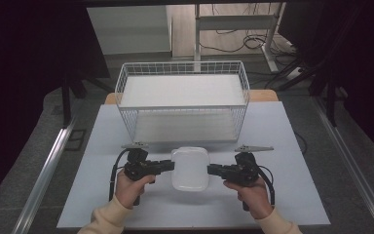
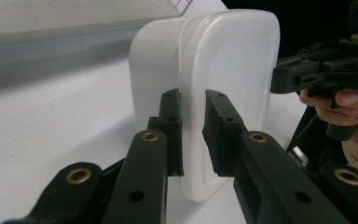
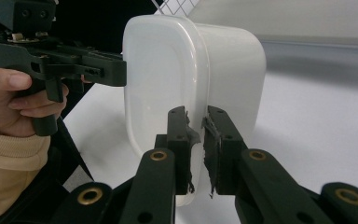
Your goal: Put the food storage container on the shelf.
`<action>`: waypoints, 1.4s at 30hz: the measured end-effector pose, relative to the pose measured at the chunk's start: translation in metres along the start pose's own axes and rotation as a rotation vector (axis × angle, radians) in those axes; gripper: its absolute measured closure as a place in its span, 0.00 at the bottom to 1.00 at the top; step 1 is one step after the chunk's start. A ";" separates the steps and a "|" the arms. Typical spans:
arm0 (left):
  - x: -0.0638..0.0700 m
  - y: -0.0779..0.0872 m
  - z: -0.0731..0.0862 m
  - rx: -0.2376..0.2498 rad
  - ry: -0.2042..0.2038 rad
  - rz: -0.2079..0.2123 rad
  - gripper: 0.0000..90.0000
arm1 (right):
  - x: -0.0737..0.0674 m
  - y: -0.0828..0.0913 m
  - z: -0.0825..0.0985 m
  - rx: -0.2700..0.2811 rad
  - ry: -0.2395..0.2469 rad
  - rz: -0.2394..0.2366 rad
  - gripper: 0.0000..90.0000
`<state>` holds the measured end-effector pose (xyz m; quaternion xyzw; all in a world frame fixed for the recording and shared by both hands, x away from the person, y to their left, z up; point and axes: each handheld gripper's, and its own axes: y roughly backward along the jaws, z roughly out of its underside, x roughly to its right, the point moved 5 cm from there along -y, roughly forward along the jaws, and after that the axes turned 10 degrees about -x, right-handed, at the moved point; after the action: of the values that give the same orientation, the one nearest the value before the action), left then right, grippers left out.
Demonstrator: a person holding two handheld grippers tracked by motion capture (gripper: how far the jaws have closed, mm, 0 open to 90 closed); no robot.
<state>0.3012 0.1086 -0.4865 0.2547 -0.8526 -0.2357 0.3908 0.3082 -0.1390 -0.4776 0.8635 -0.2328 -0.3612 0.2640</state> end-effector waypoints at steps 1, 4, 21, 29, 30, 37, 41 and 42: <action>0.000 0.001 0.000 0.004 -0.003 0.001 0.87 | -0.001 0.001 -0.001 0.004 0.004 0.000 0.89; 0.003 0.003 -0.002 0.015 -0.015 -0.006 0.86 | -0.004 0.004 -0.003 0.013 0.016 0.002 0.89; 0.016 0.018 -0.026 0.062 -0.079 -0.032 0.86 | -0.016 0.022 -0.024 0.058 0.087 0.029 0.89; 0.023 0.028 -0.045 0.080 -0.110 -0.056 0.86 | -0.018 0.031 -0.040 0.072 0.112 0.028 0.89; 0.025 0.030 -0.048 0.085 -0.115 -0.059 0.86 | -0.019 0.032 -0.043 0.074 0.116 0.030 0.89; 0.033 0.046 -0.078 0.111 -0.153 -0.089 0.86 | -0.024 0.045 -0.071 0.104 0.149 0.035 0.89; 0.036 0.057 -0.096 0.133 -0.162 -0.112 0.86 | -0.026 0.052 -0.092 0.121 0.170 0.030 0.89; 0.037 0.059 -0.099 0.137 -0.165 -0.116 0.86 | -0.027 0.053 -0.097 0.123 0.173 0.030 0.89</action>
<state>0.3432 0.1104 -0.3732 0.3096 -0.8798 -0.2192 0.2865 0.3528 -0.1351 -0.3728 0.9026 -0.2435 -0.2662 0.2348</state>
